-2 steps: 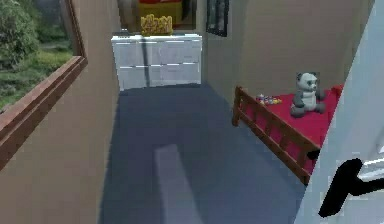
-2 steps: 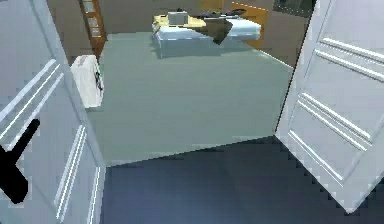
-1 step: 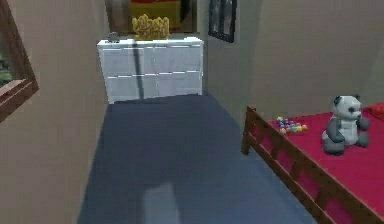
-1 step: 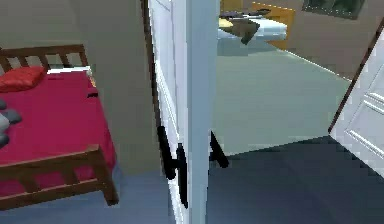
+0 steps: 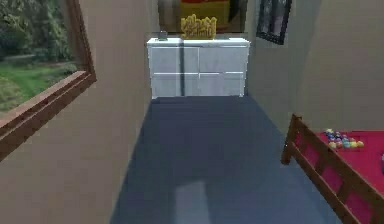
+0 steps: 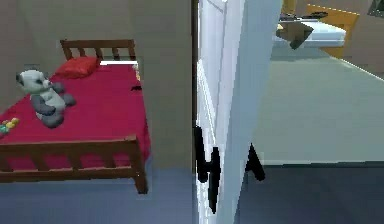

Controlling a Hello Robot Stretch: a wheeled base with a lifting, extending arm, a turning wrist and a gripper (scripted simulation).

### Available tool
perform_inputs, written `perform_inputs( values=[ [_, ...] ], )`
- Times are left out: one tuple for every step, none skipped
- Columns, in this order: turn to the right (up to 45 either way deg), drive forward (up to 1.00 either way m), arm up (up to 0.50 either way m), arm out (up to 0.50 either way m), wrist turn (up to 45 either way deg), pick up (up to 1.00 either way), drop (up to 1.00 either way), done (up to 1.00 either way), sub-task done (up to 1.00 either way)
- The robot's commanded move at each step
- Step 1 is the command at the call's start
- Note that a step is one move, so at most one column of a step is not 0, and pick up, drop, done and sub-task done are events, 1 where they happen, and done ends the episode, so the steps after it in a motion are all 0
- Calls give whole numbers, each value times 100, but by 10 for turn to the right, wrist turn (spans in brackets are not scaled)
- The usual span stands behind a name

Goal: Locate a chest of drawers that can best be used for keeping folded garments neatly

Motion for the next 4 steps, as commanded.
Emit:
perform_inputs(
  values=[
    [0, 100, 0, 0, 0, 0, 0, 0, 0],
    [0, 100, 0, 0, 0, 0, 0, 0, 0],
    [0, 55, 0, 0, 0, 0, 0, 0, 0],
    [0, 0, 0, 0, 0, 0, 0, 100, 0]
  ],
)
